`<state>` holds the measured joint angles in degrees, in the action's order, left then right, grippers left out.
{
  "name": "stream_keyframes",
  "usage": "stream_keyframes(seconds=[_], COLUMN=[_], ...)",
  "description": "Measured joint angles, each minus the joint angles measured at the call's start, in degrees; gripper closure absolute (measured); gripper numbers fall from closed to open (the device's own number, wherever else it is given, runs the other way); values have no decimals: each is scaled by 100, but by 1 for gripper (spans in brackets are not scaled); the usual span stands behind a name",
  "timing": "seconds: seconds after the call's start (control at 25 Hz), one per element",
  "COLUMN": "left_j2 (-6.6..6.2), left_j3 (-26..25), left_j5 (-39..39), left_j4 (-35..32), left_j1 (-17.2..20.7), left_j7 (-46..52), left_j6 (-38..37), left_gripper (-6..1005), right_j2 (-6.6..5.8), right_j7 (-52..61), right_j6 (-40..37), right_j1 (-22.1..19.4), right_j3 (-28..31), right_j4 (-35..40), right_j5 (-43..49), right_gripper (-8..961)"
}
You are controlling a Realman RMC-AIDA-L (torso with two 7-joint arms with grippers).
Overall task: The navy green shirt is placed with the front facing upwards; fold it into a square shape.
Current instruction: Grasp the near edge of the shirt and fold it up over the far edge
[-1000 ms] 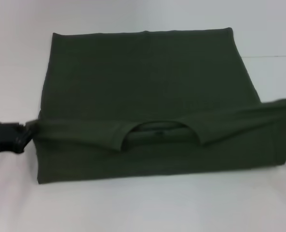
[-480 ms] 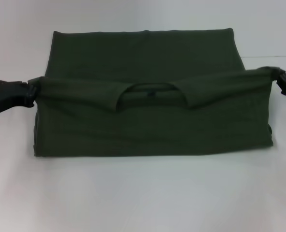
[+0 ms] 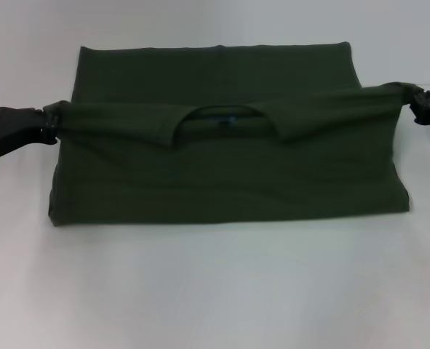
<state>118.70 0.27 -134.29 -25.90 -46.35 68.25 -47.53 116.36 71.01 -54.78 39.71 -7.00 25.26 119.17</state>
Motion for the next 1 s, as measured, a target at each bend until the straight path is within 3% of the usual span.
stream_keyframes(seconds=[0.48,0.76,1.0], left_j2=[5,78,83], left_j3=[6,365,384], left_j5=[197,209,476], left_j4=[238,321,355], left_j1=[-20,-53,-61], left_j7=[-199,-308,-331], left_j6=[285,454,628], left_gripper=[955,954,954], right_j2=[29,80,80], right_j7=[-1,0,0], right_j6=[444,619,746], right_j1=[292,309,312], right_j3=[-195,-240,-242], right_j4=[-155,-171,-173], right_j5=[-1,0,1], right_gripper=[926,923,921])
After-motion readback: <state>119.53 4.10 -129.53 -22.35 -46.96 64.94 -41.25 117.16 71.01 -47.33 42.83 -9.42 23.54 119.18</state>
